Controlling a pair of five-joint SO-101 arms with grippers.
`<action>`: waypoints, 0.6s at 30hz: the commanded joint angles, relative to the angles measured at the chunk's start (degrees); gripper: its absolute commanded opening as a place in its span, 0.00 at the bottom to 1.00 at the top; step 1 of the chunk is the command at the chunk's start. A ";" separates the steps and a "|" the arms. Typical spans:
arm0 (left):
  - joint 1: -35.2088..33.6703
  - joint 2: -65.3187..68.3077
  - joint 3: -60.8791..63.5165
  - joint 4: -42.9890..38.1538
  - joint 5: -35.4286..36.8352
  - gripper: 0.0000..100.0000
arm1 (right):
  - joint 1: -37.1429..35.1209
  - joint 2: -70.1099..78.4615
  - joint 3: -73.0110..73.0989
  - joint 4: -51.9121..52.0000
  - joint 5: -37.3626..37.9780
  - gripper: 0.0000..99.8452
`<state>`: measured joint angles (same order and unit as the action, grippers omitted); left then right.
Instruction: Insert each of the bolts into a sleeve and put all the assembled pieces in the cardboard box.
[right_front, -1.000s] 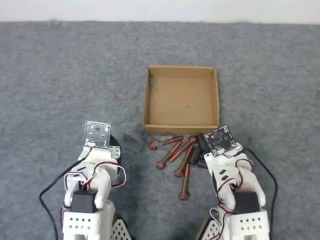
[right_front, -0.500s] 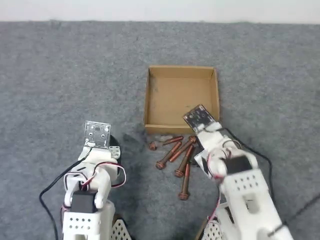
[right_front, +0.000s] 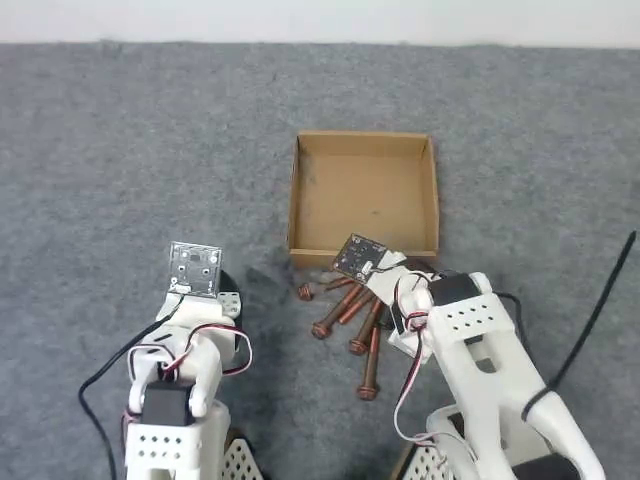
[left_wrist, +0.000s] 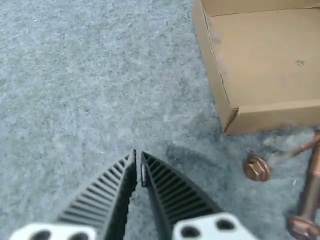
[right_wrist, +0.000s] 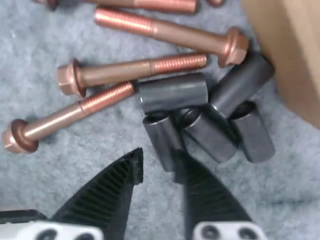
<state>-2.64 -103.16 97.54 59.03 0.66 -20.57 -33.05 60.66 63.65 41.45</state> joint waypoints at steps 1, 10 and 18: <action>0.09 -1.14 -1.01 -1.14 -0.44 0.01 | -0.57 -0.04 -3.60 -0.31 3.25 0.13; 0.09 -1.14 -1.01 -1.14 -0.44 0.01 | 2.51 5.14 -1.85 -6.20 8.26 0.13; 0.09 -1.14 -1.01 -1.05 -0.44 0.01 | 4.62 14.73 -3.43 -9.36 10.11 0.13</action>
<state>-2.64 -103.16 97.54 59.03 0.66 -17.32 -22.24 57.58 54.24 50.42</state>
